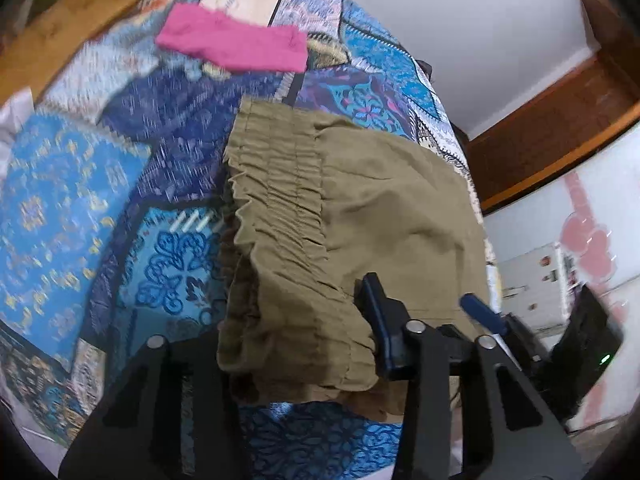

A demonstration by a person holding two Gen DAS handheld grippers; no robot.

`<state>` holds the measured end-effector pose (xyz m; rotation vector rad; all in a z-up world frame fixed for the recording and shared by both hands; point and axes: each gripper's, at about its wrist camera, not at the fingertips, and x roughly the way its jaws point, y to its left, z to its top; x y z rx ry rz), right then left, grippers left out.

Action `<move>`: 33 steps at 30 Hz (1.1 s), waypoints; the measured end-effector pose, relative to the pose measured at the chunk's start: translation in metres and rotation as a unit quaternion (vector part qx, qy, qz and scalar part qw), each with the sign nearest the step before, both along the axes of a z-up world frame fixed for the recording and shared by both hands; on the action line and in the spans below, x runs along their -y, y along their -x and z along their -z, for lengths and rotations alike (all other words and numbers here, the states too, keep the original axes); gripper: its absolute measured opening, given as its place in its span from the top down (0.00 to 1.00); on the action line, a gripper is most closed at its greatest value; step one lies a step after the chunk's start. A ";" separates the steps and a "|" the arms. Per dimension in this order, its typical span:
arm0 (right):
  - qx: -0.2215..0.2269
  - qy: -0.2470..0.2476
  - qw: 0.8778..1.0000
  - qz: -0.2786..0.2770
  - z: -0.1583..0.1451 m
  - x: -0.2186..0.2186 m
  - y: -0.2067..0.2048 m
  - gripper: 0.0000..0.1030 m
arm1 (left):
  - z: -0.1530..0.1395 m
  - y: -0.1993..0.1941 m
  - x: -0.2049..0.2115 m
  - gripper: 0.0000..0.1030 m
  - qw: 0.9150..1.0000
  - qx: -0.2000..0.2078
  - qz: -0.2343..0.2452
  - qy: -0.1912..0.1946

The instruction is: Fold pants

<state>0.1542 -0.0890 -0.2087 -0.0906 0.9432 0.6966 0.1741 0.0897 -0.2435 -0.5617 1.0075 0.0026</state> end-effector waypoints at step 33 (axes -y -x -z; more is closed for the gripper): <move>0.009 -0.003 1.000 0.021 -0.028 0.035 -0.007 0.37 | -0.099 0.025 0.050 0.68 0.949 0.153 0.046 -0.272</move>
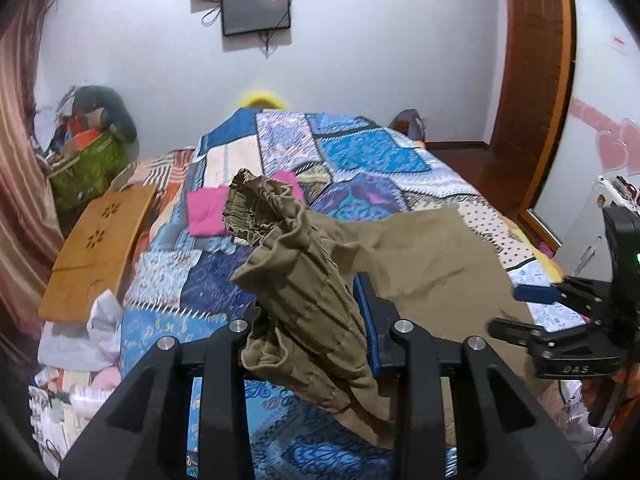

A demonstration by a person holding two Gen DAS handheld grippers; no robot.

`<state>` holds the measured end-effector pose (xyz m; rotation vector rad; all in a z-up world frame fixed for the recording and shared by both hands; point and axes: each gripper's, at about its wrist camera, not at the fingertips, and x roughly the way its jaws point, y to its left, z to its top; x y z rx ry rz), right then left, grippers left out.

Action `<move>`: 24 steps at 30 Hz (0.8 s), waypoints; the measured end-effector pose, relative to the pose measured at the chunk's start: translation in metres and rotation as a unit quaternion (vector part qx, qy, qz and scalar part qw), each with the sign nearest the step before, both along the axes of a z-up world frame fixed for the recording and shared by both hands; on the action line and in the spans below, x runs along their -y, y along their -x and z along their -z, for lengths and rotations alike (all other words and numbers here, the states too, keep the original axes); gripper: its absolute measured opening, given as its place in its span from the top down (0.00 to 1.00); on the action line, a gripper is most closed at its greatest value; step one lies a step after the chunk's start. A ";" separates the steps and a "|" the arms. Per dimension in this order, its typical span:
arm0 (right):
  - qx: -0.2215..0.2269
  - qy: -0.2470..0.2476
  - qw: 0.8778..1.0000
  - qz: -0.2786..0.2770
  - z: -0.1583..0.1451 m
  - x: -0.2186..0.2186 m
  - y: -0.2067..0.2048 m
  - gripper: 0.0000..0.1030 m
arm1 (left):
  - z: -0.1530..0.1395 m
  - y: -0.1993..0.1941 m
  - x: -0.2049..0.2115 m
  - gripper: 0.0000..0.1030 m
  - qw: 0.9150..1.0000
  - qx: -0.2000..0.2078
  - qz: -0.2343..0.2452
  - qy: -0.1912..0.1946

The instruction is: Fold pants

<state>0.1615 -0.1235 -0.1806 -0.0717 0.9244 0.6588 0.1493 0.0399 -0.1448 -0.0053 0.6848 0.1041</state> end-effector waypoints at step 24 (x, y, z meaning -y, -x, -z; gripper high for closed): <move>-0.068 -0.002 0.992 0.108 0.061 0.091 0.020 0.37 | -0.023 -0.019 0.103 0.74 0.990 0.011 0.140 -0.011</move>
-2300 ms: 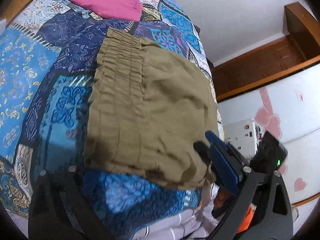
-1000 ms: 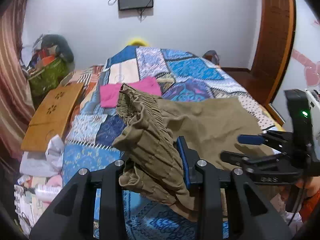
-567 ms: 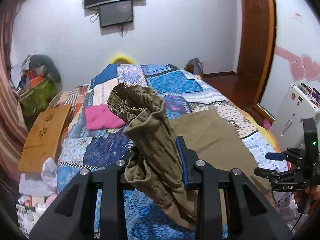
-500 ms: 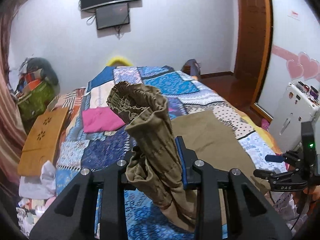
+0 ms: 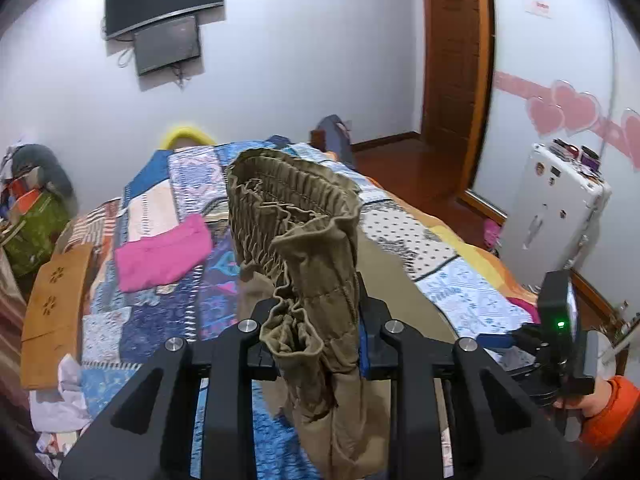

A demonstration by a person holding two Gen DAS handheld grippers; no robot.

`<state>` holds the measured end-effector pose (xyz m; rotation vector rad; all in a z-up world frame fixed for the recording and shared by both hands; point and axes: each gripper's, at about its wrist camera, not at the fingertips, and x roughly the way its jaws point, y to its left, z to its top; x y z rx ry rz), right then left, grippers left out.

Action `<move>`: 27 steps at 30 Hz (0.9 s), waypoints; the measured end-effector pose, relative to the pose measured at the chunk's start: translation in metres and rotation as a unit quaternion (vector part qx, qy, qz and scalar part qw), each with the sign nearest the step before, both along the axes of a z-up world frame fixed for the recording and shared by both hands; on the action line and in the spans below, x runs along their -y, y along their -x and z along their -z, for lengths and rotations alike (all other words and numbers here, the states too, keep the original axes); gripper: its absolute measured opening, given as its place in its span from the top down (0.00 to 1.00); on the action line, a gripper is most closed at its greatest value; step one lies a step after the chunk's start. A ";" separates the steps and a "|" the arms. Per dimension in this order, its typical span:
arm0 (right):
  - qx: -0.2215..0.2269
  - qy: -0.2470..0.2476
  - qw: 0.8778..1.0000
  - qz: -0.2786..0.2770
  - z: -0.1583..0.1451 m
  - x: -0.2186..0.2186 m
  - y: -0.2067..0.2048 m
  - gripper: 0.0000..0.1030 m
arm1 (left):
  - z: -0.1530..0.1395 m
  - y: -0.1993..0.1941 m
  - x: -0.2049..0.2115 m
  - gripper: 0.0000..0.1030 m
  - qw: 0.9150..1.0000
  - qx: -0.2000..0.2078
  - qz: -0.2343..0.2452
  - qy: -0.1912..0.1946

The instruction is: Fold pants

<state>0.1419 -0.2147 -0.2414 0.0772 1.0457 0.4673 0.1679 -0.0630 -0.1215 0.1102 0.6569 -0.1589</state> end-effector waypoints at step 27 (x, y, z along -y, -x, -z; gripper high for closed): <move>0.011 0.009 1.000 0.018 -0.013 0.017 0.018 0.37 | 0.088 -0.022 0.084 0.64 0.976 -0.177 0.122 0.028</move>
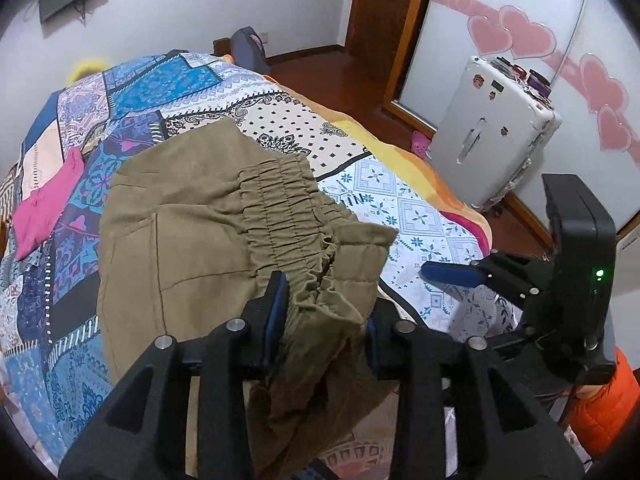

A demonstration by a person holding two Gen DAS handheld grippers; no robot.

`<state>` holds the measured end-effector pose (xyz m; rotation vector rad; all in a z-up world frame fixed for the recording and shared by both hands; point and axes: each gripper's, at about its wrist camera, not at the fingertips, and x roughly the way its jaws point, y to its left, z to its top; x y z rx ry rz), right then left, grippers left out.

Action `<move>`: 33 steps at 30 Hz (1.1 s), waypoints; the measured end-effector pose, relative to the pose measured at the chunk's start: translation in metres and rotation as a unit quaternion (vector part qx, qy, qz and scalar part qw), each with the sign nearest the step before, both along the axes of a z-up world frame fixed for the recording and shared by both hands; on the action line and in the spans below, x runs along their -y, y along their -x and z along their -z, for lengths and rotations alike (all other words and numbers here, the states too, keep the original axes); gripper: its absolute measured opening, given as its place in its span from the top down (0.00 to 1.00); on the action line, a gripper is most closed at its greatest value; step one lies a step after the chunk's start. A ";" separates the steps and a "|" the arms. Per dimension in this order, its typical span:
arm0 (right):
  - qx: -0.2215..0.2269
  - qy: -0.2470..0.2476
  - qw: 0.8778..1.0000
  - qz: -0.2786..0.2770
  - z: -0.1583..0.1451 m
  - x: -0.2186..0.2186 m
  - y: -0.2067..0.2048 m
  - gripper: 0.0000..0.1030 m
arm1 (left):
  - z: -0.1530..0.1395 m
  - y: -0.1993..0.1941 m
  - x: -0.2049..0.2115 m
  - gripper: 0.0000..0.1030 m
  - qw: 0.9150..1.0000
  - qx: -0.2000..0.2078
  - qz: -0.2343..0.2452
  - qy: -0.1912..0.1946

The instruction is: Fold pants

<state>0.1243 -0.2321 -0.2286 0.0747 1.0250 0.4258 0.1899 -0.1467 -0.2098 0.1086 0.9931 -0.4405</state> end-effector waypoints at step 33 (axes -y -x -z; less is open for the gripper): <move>0.091 -0.029 0.995 -0.007 -0.058 -0.030 -0.012 0.25 | -0.028 0.013 -0.115 0.22 0.995 0.044 -0.094 -0.013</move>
